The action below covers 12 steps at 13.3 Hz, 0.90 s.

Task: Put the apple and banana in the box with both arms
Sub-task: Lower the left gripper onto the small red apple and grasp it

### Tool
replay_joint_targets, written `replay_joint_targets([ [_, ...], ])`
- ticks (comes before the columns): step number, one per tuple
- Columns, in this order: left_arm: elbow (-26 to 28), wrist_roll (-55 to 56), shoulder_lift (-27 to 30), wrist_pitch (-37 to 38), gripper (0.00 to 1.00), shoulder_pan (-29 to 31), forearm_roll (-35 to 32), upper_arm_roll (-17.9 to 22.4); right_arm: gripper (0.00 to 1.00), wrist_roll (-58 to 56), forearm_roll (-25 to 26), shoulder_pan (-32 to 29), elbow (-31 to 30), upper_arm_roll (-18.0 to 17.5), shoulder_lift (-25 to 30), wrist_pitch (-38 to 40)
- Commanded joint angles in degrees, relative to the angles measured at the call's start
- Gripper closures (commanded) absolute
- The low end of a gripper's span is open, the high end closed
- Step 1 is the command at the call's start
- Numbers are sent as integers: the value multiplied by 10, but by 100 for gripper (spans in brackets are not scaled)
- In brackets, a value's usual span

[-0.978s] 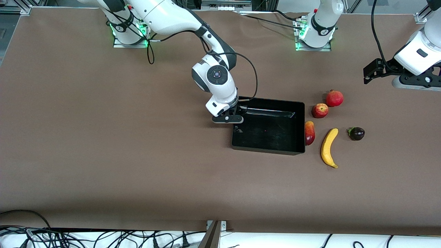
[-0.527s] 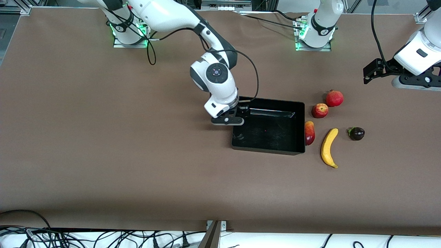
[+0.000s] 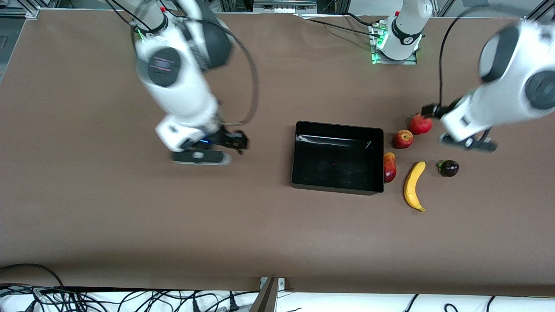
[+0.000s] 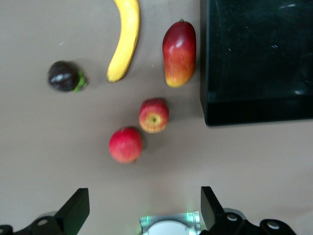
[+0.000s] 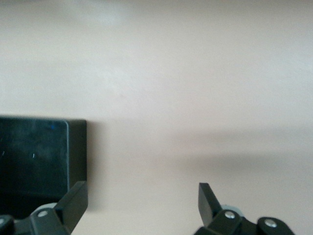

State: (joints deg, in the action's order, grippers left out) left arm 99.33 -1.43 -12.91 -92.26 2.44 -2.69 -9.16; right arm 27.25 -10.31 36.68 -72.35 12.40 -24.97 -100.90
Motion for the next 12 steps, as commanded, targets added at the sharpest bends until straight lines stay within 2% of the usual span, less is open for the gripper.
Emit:
replay_joint_targets([
  [1, 86, -13, -5, -110, 0, 5, -14, -2, 0, -68, -23, -20, -48, 31, 74, 65],
  [4, 201, -36, -5, -266, 0, 14, -35, -2, 0, -94, -12, -20, -115, 70, 153, 96],
  [6, 268, -35, -7, -358, 0, 16, -36, -1, 0, -101, 26, -21, -173, 72, 204, 90],
  [7, 289, -33, -5, -373, 0, 16, -37, -2, 0, -105, 36, -42, -189, 60, 219, 90],
  [8, 307, -28, -2, -382, 0, 16, -37, -2, 0, -112, 42, -87, -196, 14, 228, 94],
  [10, 340, -28, -12, -449, 0, 20, -48, -2, 0, -138, 71, -219, -213, -104, 247, 93],
  [12, 364, -27, -19, -491, 0, 19, -48, -2, 0, -169, 72, -285, -220, -147, 254, 94],
])
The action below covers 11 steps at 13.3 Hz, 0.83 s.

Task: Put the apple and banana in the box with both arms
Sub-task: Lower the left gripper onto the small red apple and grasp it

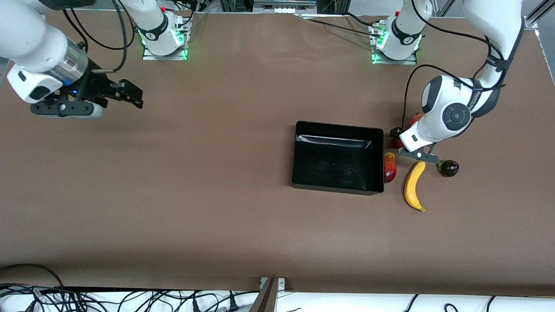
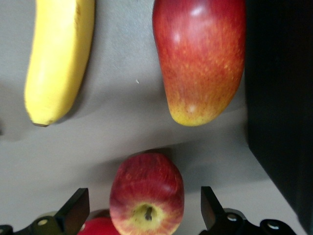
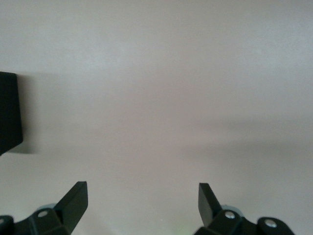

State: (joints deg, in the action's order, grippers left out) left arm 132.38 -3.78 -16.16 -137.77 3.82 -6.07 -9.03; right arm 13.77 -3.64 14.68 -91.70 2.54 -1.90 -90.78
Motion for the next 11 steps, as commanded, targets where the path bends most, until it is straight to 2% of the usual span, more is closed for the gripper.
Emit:
replay_joint_targets([
  [1, 32, -12, 3, -37, 7, 6, -15, -3, 0, -54, 6, -111, -27, -81, 23, -7],
  [2, 30, -14, -9, -37, 38, 8, -15, -3, 0, -63, 6, -158, -27, -121, 23, -7],
  [3, 28, -14, -10, -34, 67, 10, -15, -3, 0, -63, 7, -172, -27, -134, 25, -8],
  [4, 27, -13, -6, -30, 81, 10, -15, -3, 0, -63, 14, -171, -26, -134, 28, -9],
  [5, 23, -12, -4, -28, 86, 10, -15, -3, 0, -63, 21, -171, -25, -134, 28, -9],
  [6, 4, -11, 3, -9, 87, 11, -15, -2, 0, -63, 23, -171, -25, -134, 28, -9],
  [7, -39, -11, 9, 47, 87, 11, -15, -3, 0, -64, 28, -171, -23, -134, 25, -11],
  [9, -180, -9, -8, 204, 86, -3, -12, -5, 0, -65, 38, -171, -20, -134, 23, -12],
  [11, -314, -2, -33, 343, 86, -46, -4, -5, 0, -61, 36, -171, -12, -133, 22, -8],
])
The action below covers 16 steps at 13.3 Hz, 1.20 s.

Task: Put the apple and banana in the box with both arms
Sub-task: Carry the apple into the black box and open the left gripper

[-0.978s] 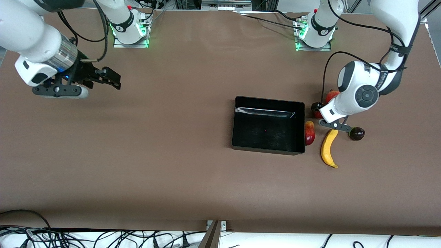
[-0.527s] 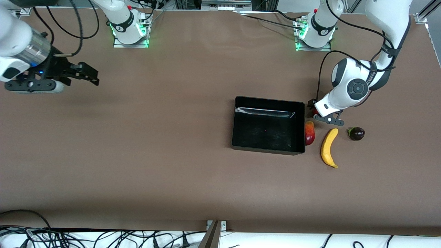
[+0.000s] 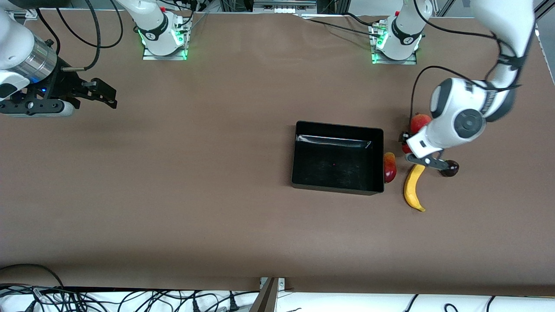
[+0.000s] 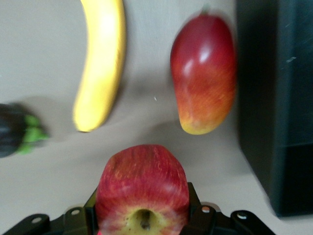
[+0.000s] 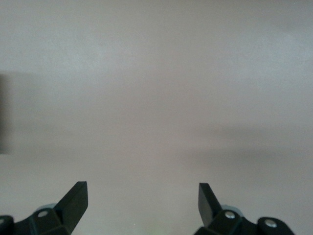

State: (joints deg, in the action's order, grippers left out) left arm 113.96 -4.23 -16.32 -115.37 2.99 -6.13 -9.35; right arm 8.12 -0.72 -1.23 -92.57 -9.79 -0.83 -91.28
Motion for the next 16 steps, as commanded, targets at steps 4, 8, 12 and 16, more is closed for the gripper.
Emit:
replay_joint_targets([
  [4, -203, 217, -97, 150, 85, -140, 2, -1, 0, -2, 8, -15, 8, -8, 1, -9],
  [8, -110, 300, -106, 47, 83, -173, 18, -4, 0, 1, 3, -7, 21, -12, -3, -10],
  [12, -27, 327, -115, -74, 70, -190, 15, -4, 0, 1, 7, -6, 21, -11, -3, -10],
  [16, -44, 307, -108, -58, 0, -170, 12, -4, 0, 1, 7, -6, 21, -11, -3, -10],
])
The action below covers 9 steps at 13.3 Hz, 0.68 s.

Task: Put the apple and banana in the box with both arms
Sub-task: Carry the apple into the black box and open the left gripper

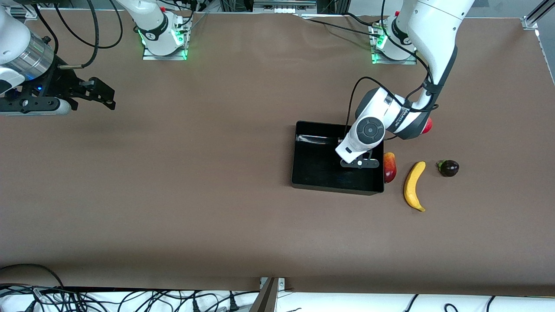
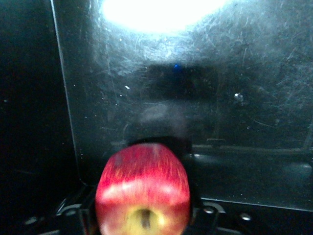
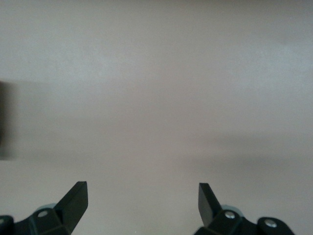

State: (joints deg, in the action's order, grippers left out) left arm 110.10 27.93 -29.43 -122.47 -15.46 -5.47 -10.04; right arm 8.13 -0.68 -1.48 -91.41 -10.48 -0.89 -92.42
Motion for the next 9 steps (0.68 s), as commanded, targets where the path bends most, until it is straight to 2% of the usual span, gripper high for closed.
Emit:
replay_joint_targets([
  [1, -26, -24, 31, 44, 0, 17, 6, 2, 0, 1, 6, -4, 10, -4, -3, 1],
  [4, -144, -45, 33, 192, 0, 24, 4, 7, 0, 2, 3, -4, 10, -4, -3, 0],
  [7, -218, -73, 32, 211, 0, 61, -17, 14, 0, 2, 2, -3, 10, -4, -3, 0],
  [9, -226, -181, 29, 211, 0, 90, -45, 13, 0, 2, 2, -3, 10, -4, -3, 0],
])
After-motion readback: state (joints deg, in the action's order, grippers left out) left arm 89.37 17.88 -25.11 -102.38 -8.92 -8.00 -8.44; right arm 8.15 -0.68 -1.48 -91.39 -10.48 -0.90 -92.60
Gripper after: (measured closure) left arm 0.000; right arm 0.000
